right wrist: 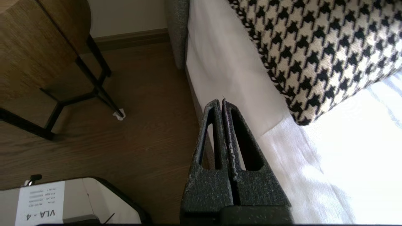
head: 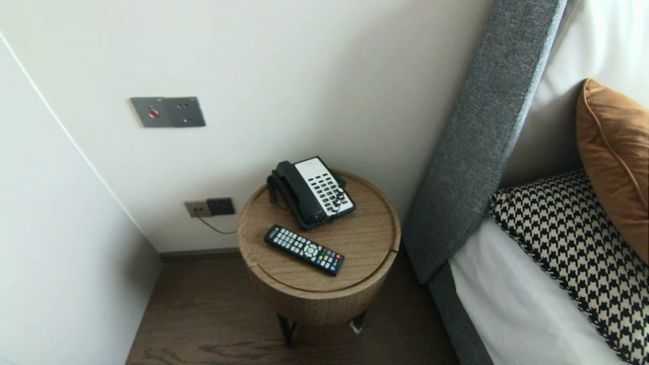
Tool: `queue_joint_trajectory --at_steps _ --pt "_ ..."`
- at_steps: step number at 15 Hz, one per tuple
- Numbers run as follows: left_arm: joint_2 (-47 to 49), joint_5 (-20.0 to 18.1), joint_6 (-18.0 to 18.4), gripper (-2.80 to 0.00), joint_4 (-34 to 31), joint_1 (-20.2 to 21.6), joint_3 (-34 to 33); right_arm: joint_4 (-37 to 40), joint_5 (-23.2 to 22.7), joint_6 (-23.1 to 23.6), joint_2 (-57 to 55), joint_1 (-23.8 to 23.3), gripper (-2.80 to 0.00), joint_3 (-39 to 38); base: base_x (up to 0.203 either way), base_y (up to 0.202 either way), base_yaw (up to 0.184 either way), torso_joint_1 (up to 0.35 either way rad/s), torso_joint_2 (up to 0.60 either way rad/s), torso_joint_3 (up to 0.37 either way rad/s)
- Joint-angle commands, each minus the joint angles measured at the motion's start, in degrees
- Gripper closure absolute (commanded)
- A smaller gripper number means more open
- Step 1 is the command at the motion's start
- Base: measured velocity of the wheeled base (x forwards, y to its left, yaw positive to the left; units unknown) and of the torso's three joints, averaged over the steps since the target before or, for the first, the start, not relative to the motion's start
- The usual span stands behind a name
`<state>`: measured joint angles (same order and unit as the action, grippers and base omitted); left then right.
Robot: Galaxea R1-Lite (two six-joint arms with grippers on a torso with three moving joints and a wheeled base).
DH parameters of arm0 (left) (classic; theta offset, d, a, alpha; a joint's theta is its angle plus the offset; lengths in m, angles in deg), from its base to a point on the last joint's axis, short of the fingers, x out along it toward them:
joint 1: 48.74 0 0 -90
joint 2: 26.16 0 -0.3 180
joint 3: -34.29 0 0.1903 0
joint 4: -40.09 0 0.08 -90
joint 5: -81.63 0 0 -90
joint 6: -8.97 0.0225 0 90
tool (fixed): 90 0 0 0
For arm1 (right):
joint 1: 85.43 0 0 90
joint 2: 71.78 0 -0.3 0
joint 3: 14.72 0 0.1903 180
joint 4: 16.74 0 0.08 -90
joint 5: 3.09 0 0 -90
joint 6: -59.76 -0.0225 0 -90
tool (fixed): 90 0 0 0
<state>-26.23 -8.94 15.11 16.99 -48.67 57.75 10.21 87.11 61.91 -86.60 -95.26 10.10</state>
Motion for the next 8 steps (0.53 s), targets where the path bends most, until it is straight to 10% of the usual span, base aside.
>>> queue_joint_trajectory --at_steps 1,8 --pt "0.0 0.0 0.0 0.00 0.0 0.0 0.1 0.2 0.0 -0.1 -0.2 4.2 0.00 0.0 0.000 0.000 0.000 0.000 0.00 0.000" --pt "0.0 0.0 0.0 0.00 0.0 0.0 0.1 -0.8 0.2 -0.8 0.0 6.2 0.00 -0.3 0.000 0.000 0.000 0.000 0.00 0.000"
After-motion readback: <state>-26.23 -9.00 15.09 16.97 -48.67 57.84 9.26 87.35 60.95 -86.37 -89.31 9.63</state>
